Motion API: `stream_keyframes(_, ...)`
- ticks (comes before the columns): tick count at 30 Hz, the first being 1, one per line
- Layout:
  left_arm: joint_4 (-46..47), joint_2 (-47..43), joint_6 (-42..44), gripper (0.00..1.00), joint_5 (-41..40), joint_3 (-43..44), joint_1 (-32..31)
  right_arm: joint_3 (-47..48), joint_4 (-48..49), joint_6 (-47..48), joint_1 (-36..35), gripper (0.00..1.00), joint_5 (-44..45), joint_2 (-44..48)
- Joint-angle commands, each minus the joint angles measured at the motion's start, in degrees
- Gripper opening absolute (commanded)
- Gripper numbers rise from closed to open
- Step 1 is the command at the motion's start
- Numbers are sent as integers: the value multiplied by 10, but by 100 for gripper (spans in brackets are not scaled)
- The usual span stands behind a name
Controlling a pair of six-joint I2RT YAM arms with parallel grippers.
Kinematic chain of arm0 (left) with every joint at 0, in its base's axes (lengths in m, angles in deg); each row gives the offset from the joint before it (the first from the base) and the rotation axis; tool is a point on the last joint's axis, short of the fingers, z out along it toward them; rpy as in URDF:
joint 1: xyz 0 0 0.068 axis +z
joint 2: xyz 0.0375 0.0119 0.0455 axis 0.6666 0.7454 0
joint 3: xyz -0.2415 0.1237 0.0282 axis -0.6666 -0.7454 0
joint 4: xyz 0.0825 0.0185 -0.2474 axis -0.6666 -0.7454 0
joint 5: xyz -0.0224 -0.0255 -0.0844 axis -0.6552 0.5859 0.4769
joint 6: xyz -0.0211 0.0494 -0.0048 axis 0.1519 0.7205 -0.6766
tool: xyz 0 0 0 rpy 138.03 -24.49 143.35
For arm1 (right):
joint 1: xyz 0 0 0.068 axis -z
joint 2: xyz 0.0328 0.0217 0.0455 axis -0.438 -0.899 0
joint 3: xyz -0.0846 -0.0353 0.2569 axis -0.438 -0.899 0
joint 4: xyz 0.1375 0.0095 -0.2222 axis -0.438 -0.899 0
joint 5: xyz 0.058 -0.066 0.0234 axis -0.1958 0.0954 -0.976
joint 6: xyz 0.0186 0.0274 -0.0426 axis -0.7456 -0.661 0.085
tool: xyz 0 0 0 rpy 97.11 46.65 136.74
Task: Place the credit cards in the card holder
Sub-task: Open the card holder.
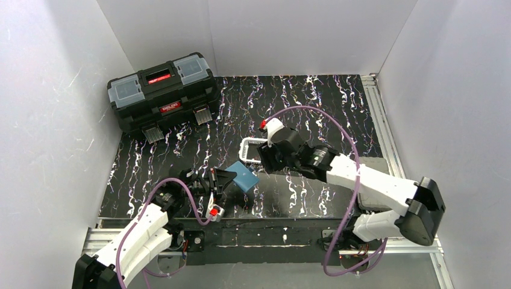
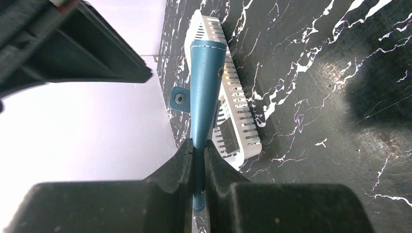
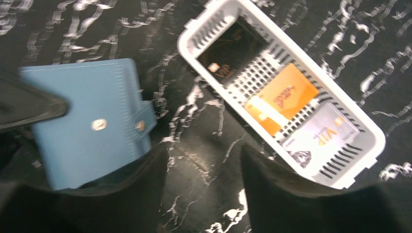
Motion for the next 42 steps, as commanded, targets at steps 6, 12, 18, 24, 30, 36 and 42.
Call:
stream_keyframes(6, 14, -3, 21, 0, 38, 3, -3, 28, -15, -19, -10, 73, -131, 18)
stream_keyframes(12, 45, 0, 15, 0, 38, -5, -3, 49, -8, -9, -24, 72, -149, -10)
stream_keyframes(18, 41, 1, 14, 0, 39, -2, -3, 58, 9, -11, -29, 71, -141, -34)
stream_keyframes(24, 38, -2, 13, 0, 44, -2, -3, 63, 11, -2, -29, 61, -107, -42)
stream_keyframes(30, 37, -9, 12, 0, 51, -4, -3, 51, 30, -1, -26, 53, -78, -40)
stream_keyframes(36, 40, -7, 5, 0, 42, -7, -2, 75, 35, -18, -26, 49, -78, -69)
stream_keyframes(42, 40, -7, 2, 0, 42, -1, -3, 76, 42, -14, -26, 43, -95, -77)
